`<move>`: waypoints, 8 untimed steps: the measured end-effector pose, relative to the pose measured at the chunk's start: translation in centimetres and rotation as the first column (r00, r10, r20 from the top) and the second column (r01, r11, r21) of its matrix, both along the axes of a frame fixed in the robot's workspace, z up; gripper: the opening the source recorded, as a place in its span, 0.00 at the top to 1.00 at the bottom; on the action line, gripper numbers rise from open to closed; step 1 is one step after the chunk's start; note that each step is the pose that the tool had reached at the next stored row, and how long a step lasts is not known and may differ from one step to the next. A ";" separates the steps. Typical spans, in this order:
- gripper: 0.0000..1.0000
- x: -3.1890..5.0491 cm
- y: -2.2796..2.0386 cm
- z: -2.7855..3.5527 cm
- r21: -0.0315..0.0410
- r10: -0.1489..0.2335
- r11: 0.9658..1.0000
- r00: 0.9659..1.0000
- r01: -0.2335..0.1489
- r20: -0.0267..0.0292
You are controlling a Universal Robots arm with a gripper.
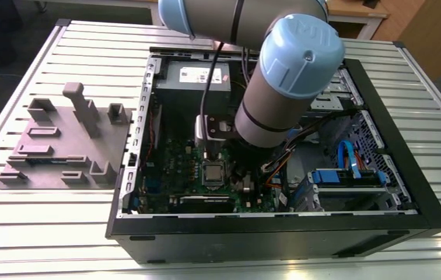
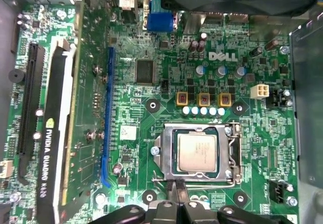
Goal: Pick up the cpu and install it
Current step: 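Install the first cpu locking lever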
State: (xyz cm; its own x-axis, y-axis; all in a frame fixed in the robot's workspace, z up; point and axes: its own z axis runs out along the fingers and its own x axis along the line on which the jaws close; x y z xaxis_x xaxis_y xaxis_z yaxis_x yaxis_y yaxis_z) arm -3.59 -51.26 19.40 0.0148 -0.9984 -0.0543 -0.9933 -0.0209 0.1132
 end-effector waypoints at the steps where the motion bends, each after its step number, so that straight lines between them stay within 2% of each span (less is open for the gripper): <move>1: 0.90 0.00 0.00 0.17 0.000 0.000 1.000 1.000 0.000 0.000; 4: 0.90 0.00 0.00 0.84 0.000 0.000 1.000 1.000 0.000 0.000; 8: 0.90 0.00 0.01 0.96 0.000 0.000 1.000 1.000 0.000 0.000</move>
State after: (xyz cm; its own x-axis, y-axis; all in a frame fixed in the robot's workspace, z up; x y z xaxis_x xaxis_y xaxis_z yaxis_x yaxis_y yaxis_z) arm -3.59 -51.26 20.35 0.0148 -0.9984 -0.0546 -0.9934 -0.0209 0.1132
